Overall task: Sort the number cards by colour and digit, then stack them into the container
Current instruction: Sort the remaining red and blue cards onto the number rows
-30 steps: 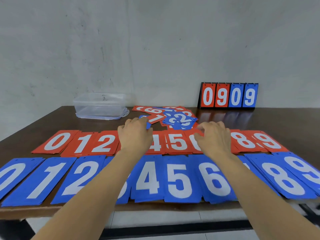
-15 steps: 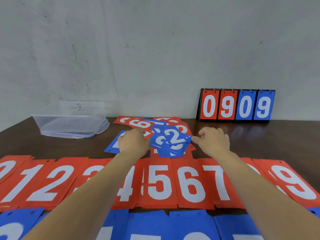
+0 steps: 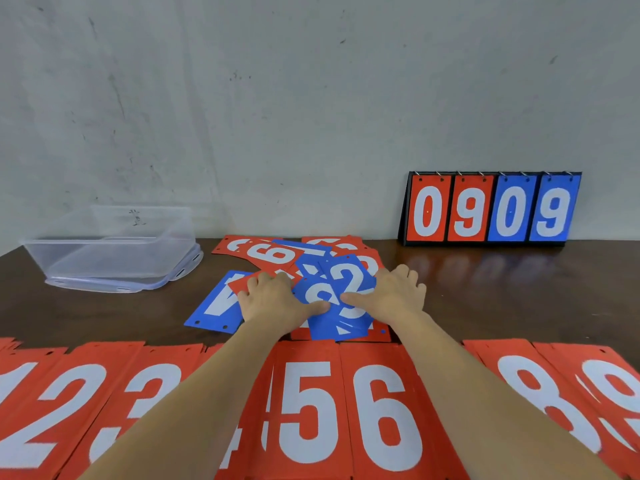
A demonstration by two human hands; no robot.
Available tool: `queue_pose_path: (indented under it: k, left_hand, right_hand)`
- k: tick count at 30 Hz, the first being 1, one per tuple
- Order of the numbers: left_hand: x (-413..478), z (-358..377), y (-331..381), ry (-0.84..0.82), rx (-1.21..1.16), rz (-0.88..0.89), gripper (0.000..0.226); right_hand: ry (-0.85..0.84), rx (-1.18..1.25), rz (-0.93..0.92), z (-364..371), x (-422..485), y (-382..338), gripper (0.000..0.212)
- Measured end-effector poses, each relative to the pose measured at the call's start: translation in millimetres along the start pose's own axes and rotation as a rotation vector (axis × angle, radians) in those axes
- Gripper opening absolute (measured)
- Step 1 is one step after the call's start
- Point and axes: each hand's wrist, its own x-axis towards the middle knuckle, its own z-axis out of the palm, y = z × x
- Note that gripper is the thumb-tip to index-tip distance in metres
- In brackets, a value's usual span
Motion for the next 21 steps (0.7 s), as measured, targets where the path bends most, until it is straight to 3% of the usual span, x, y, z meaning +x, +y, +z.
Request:
queue_pose_path:
  k: [7,12,18,21]
  left_hand:
    - [10,-3,5,-0.062,-0.019,-0.014,0.082]
    - [9,-3,8,-0.045,-0.079,0.016,0.076]
    - [5,-1,11,0.038,-0.215,0.065,0.064]
    - [3,-4,11,0.138,-0.505,0.09,0.057]
  right_hand:
    - [-0.003,0.225,0.076,0,13,10,0.071]
    - [0.025,0.401,0.076,1,15,20,0.016]
    - [0.043,0.65,0.054,-1,8,23,0.016]
    - [0.042,0.795,0.043,-1,7,24,0.018]
